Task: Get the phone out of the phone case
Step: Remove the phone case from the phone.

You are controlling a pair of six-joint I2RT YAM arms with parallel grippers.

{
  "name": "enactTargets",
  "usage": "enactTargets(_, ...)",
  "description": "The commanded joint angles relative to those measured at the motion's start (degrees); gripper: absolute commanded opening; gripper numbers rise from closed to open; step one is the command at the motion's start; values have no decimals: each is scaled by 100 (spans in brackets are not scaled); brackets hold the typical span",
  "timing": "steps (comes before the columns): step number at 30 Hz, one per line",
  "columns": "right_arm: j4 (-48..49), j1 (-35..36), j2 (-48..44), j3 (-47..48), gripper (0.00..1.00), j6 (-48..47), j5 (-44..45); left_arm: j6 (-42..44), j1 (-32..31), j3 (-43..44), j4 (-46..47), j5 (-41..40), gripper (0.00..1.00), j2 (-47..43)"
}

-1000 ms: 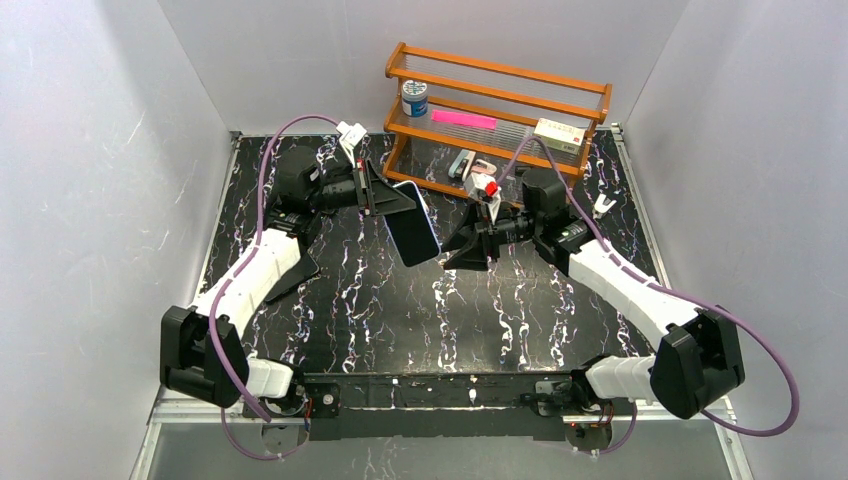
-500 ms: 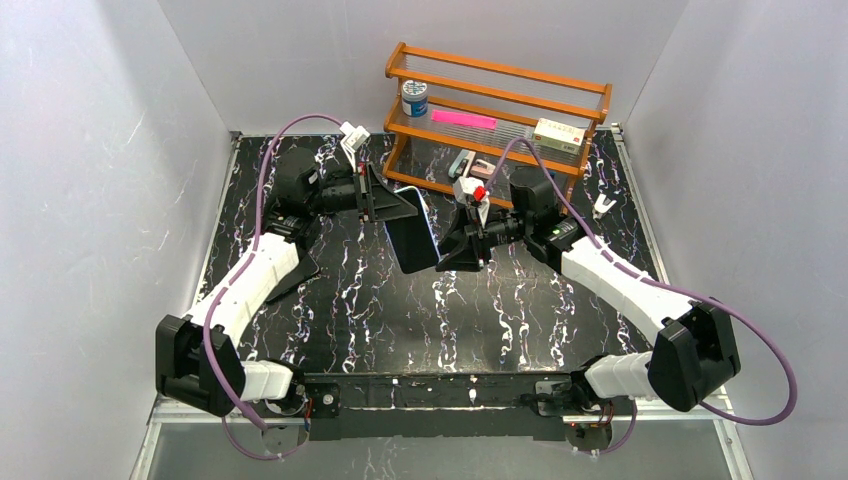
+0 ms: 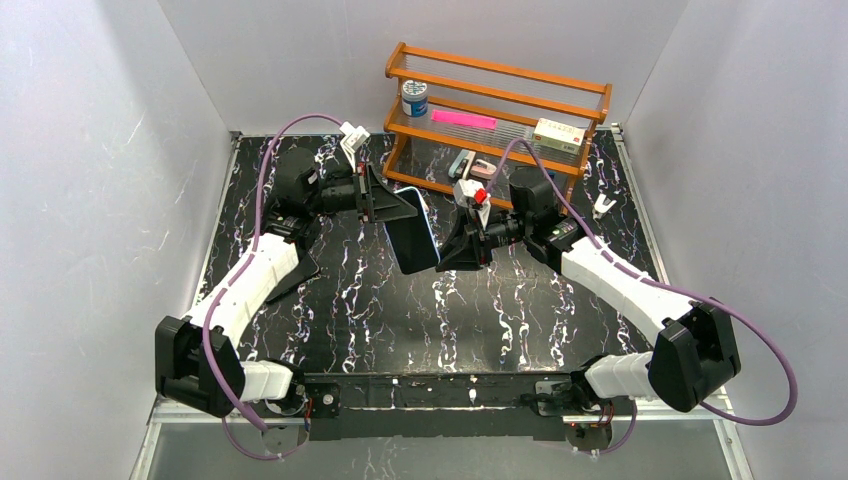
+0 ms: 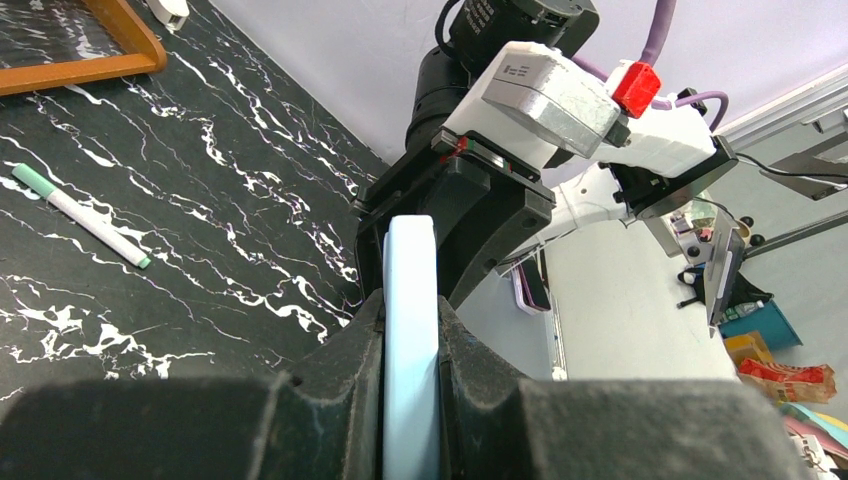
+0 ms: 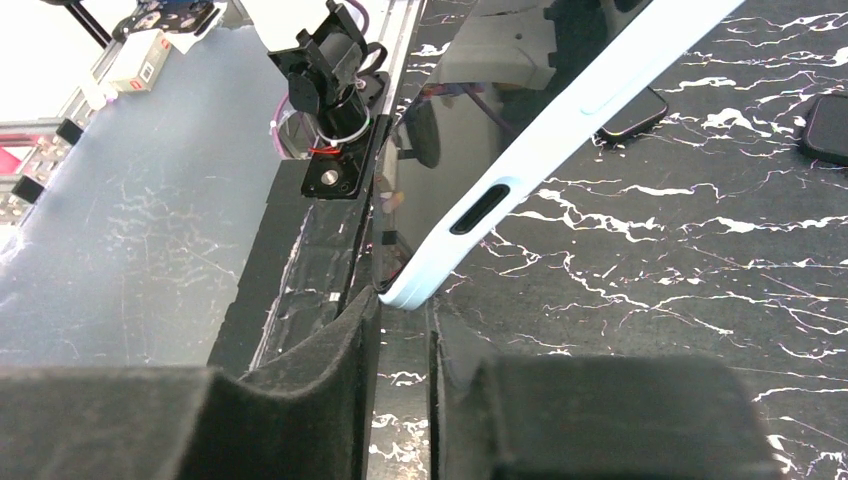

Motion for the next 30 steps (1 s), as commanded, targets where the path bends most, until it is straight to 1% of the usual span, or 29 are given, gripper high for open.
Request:
enactTargets(1, 101, 14, 6, 258, 22, -233, -34, -162, -145, 266, 137, 320, 0, -221)
enactTargets(5, 158, 17, 73, 343, 12, -363, 253, -180, -362, 220, 142, 324, 0, -200)
enactTargets(9, 494, 17, 35, 294, 2, -457, 727, -228, -510, 142, 137, 335, 0, -221)
enactTargets(19, 636, 14, 67, 341, 1, -1389, 2120, -452, -607, 53, 211, 568, 0, -394)
enactTargets(23, 691, 9, 97, 388, 1, -1541, 2352, -525, -607, -35, 246, 570, 0, -443)
enactTargets(27, 793, 1, 18, 357, 2, -1175, 2239, -430, -607, -94, 167, 323, 0, -480)
enactTargets(29, 1004, 1, -152, 177, 8, -778, 2215, 29, -598, -17, -233, -59, 0, -480)
enactTargets(30, 1139, 1, -262, 57, 13, -577, 2241, 287, -598, 42, -505, -266, 0, -480)
